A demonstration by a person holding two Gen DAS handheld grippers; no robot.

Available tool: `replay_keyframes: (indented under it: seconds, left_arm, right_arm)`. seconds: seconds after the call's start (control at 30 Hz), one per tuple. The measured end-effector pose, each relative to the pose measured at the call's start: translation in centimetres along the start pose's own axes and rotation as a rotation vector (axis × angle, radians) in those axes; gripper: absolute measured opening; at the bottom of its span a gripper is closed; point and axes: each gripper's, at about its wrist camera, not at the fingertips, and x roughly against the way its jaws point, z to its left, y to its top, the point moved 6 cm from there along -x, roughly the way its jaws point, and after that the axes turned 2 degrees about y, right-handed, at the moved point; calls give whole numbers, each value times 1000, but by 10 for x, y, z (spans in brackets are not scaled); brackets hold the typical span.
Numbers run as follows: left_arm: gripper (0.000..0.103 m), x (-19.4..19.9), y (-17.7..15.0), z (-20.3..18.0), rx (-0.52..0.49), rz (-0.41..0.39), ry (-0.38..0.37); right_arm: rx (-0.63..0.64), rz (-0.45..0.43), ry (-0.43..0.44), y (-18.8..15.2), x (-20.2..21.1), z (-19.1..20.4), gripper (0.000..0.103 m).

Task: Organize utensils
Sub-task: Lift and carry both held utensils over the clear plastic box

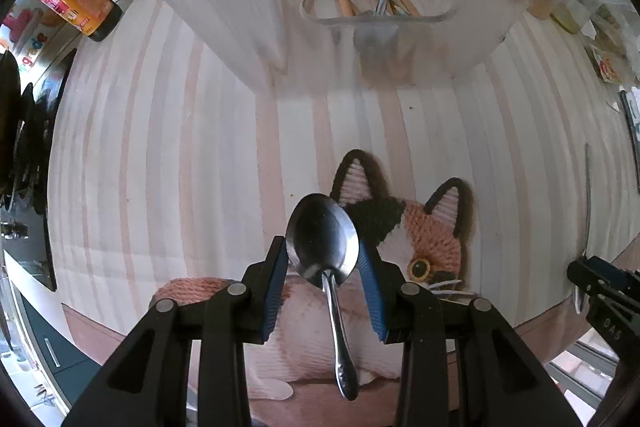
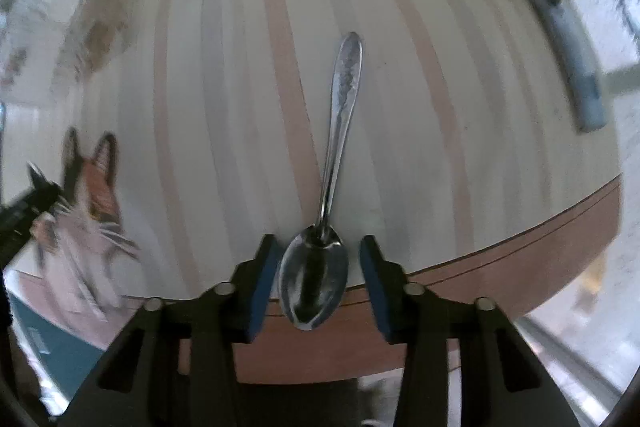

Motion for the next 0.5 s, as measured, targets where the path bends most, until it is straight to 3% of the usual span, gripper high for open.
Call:
replay_keyframes:
  seconds: [0.03,0.07,0.1,0.5]
  left_arm:
    - [32,-2,-2,3,-1,-2,-4]
    - [32,-3,-1,3,-4,-5,-5]
    - [32,-3,-2,3,-5,-7,-5]
    - [32,28,-20,13,-2,-63,-17]
  right_arm:
    - [4,-6,1,-1,0,2,34]
    - [2,-11,6,-2,0,2,25]
    - [-4,-19,6,-3,1,0,6]
    - [-132,-101,179,-7,43,-36,2]
